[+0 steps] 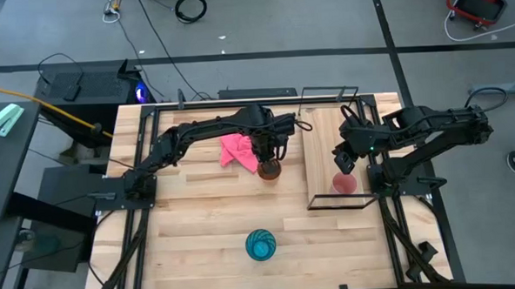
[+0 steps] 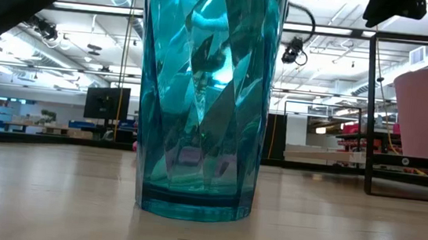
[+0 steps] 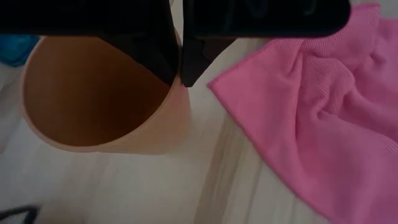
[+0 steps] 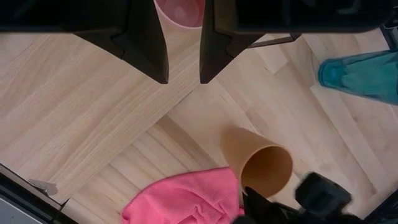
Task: Stack small to large cups/mugs on shelf
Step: Put the brown plastic cup on the shelf
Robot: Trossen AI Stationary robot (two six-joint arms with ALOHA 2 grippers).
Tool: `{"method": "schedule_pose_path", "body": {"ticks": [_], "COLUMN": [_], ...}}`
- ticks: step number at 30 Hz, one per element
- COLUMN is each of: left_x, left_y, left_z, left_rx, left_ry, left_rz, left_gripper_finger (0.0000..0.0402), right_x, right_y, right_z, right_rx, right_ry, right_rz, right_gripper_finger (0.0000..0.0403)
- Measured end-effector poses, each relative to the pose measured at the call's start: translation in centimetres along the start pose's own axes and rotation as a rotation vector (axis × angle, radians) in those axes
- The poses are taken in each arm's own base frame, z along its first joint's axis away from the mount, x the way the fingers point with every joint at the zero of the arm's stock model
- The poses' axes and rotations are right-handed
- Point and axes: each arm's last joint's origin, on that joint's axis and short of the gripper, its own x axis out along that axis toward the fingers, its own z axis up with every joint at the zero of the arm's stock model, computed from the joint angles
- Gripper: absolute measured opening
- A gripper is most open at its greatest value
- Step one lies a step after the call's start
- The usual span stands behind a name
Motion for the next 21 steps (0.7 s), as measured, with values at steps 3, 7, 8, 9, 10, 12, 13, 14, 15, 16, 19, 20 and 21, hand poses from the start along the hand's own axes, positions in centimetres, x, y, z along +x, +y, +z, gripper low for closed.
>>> {"method": "schedule_pose_path", "body": {"ticks": [3, 7, 8, 9, 10, 12, 13, 14, 15, 16, 19, 20, 21], "left_x": [1.1, 1.4, 1.5, 1.5, 1.6, 1.5, 1.5, 1.6, 1.6, 1.6, 1.6, 1.5, 1.5], "left_y": [-0.1, -0.1, -0.1, -0.1, -0.1, -0.1, -0.1, -0.1, -0.1, -0.1, -0.1, -0.1, -0.1], "left_z": [0.1, 0.2, 0.3, 0.3, 0.2, 0.2, 0.2, 0.3, 0.3, 0.3, 0.3, 0.3, 0.3], "left_rx": [0.000, 0.002, 0.002, 0.001, 0.001, 0.003, 0.005, 0.006, 0.006, 0.006, 0.005, 0.005, 0.005], "left_ry": [0.034, 0.030, 0.026, 0.029, 0.036, 0.034, 0.035, 0.033, 0.032, 0.032, 0.031, 0.030, 0.030], "left_rz": [0.002, 0.001, -0.001, 0.000, 0.000, 0.000, 0.000, 0.001, 0.000, 0.000, 0.000, 0.000, 0.000], "left_gripper_finger": [0.0010, 0.0016, 0.0022, 0.0028, 0.0032, 0.0036, 0.0037, 0.0036, 0.0035, 0.0033, 0.0031, 0.0032, 0.0034], "right_x": [0.0, 0.0, 0.0, 0.0, 0.0, 0.0, 0.0, 0.0, 0.0, 0.0, 0.0, 0.0, 0.0], "right_y": [0.0, 0.0, 0.0, 0.0, 0.0, 0.0, 0.0, 0.0, 0.0, 0.0, 0.0, 0.0, 0.0], "right_z": [0.0, 0.0, 0.0, 0.0, 0.0, 0.0, 0.0, 0.0, 0.0, 0.0, 0.0, 0.0, 0.0], "right_rx": [-0.001, -0.003, -0.005, -0.008, -0.009, -0.011, -0.011, -0.011, -0.011, -0.011, -0.011, -0.011, -0.011], "right_ry": [0.000, 0.000, 0.000, 0.000, 0.000, 0.000, 0.000, 0.000, 0.000, 0.000, 0.000, 0.000, 0.000], "right_rz": [0.000, 0.001, 0.000, 0.000, 0.000, 0.000, 0.001, 0.001, 0.001, 0.000, 0.000, 0.000, 0.000], "right_gripper_finger": [0.0099, 0.0099, 0.0099, 0.0099, 0.0099, 0.0099, 0.0099, 0.0099, 0.0099, 0.0099, 0.0099, 0.0099, 0.0099]}}
